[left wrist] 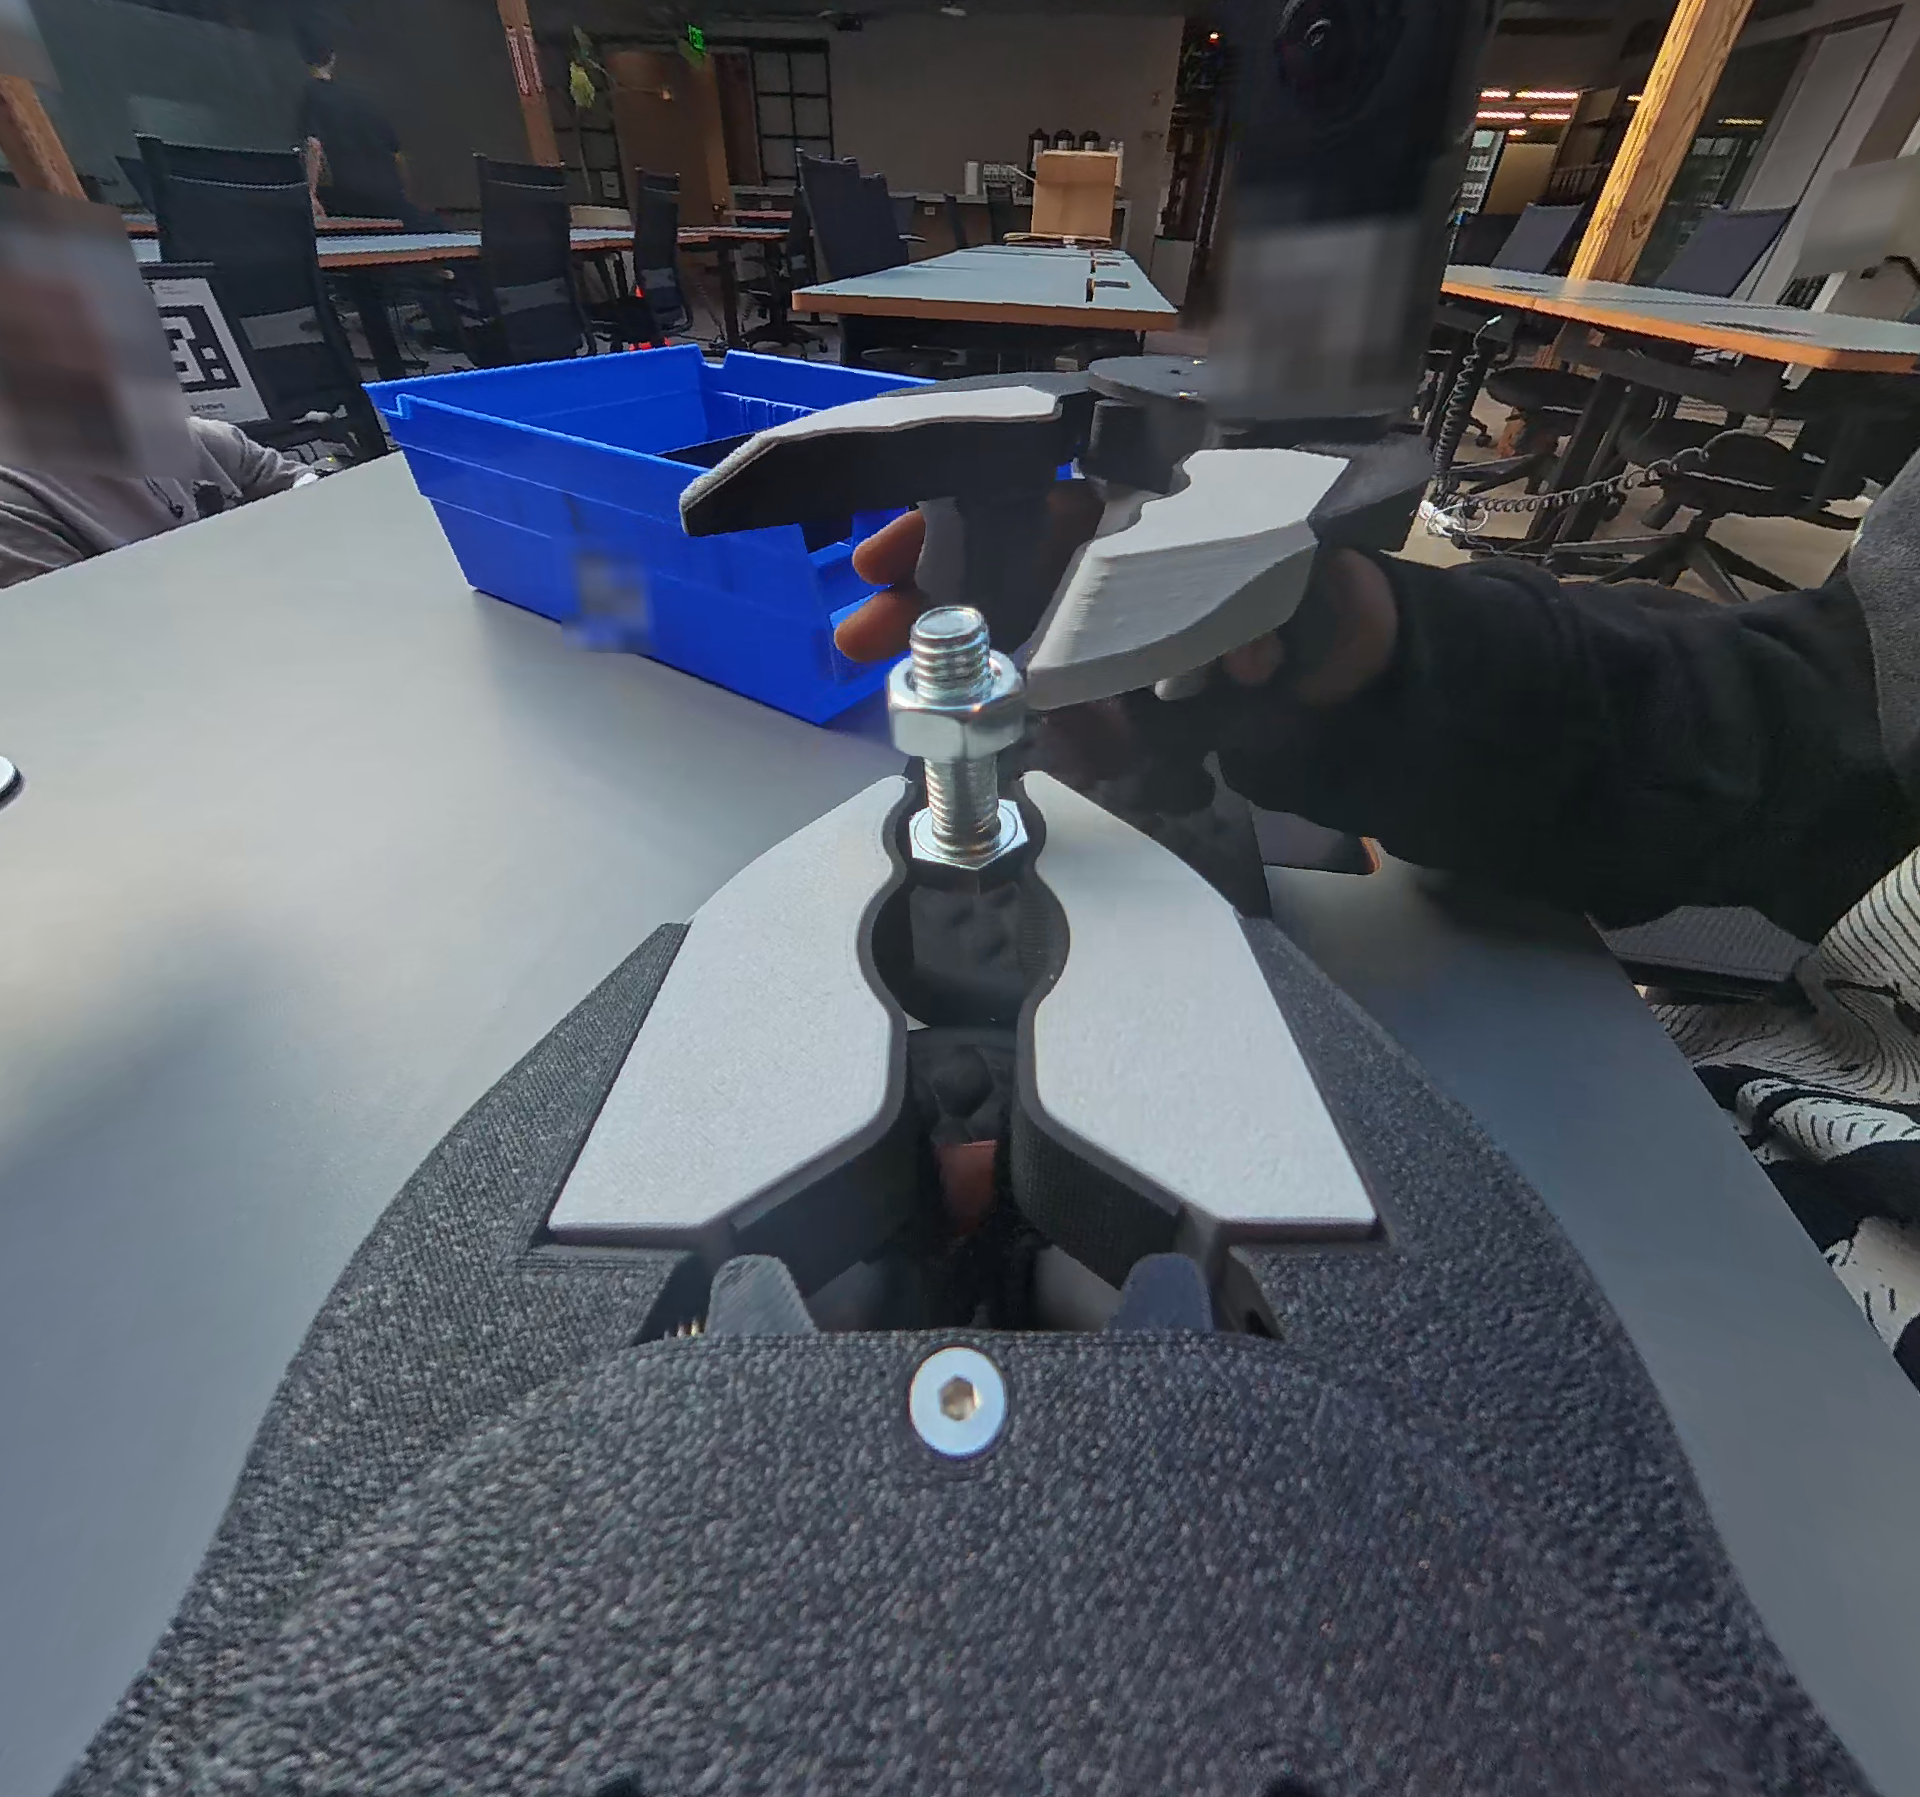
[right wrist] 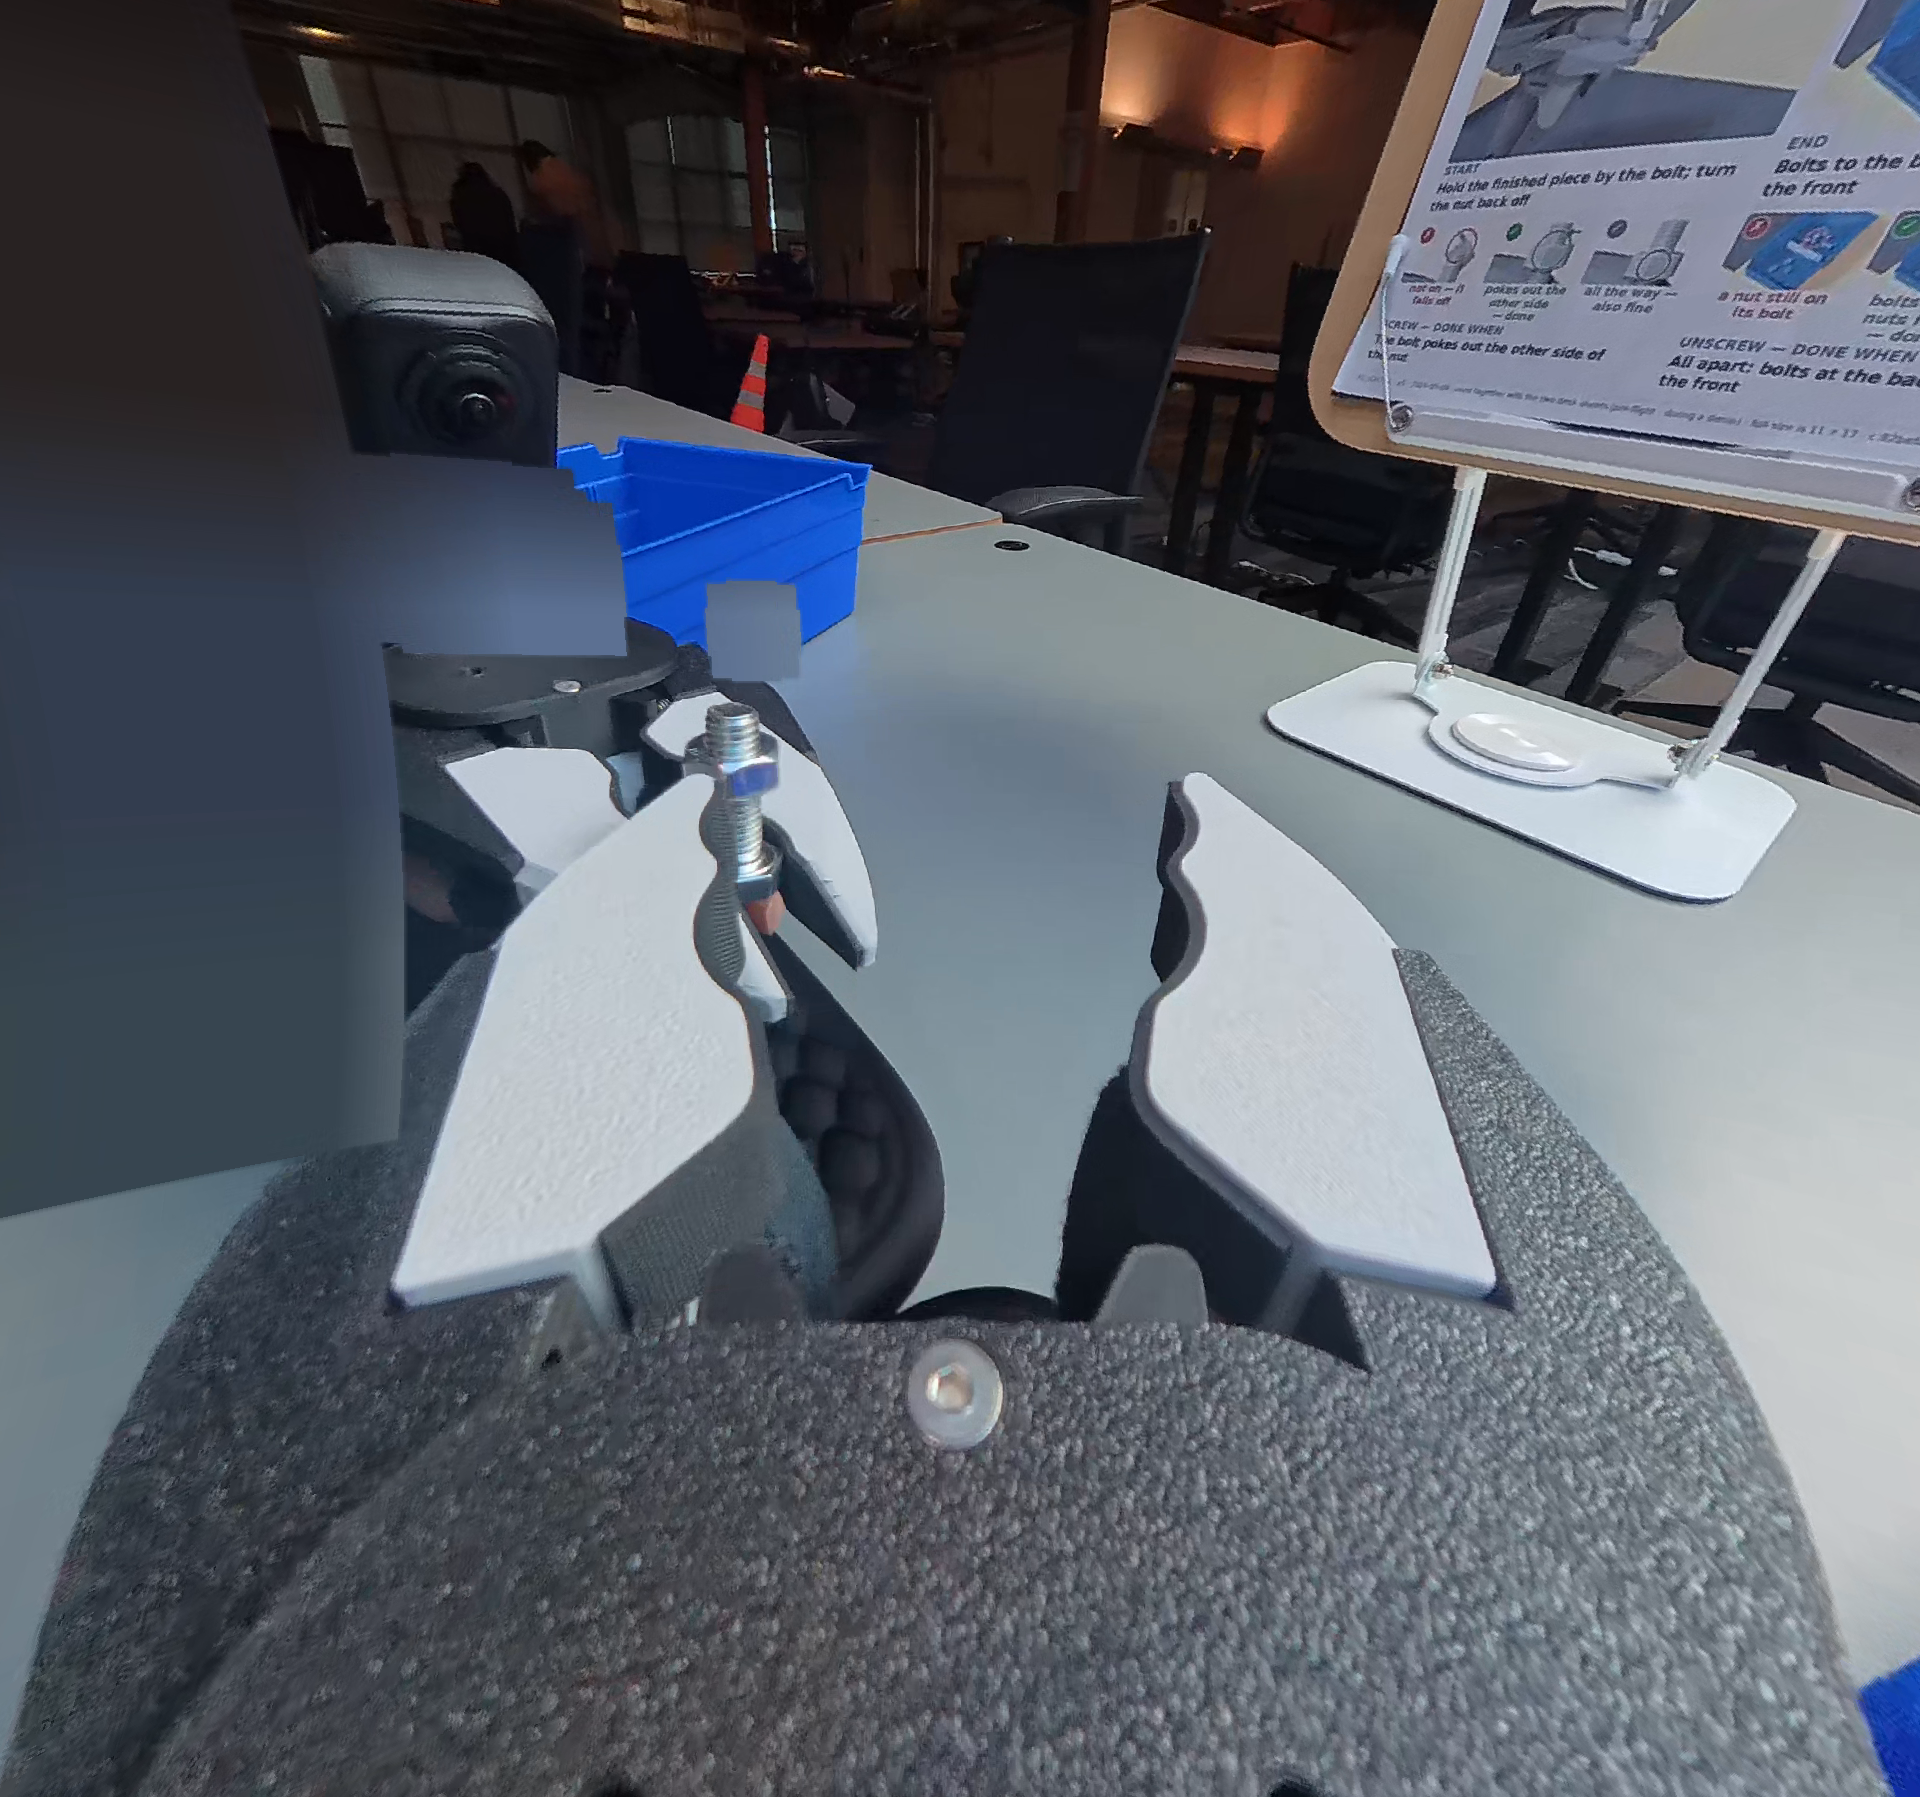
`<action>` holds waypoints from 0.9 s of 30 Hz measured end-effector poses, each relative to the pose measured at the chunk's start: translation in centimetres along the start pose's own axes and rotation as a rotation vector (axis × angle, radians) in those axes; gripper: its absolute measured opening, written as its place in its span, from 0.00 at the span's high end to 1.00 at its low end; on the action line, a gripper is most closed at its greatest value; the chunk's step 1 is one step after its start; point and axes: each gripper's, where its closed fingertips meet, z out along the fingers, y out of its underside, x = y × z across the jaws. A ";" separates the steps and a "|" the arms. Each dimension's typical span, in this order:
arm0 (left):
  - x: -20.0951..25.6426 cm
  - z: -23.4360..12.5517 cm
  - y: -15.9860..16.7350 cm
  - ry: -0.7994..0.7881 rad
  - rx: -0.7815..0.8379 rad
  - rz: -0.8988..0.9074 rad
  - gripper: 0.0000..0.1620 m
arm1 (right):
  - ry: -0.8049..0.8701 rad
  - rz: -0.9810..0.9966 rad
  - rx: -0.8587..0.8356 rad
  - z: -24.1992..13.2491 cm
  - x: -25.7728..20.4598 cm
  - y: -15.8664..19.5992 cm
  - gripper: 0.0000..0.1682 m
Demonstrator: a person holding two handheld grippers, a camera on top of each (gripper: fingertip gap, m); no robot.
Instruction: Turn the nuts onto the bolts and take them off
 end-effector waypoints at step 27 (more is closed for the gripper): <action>0.2 0.1 0.1 0.002 -0.009 0.013 0.91 | -0.090 0.008 -0.008 3.6 -2.5 0.3 0.50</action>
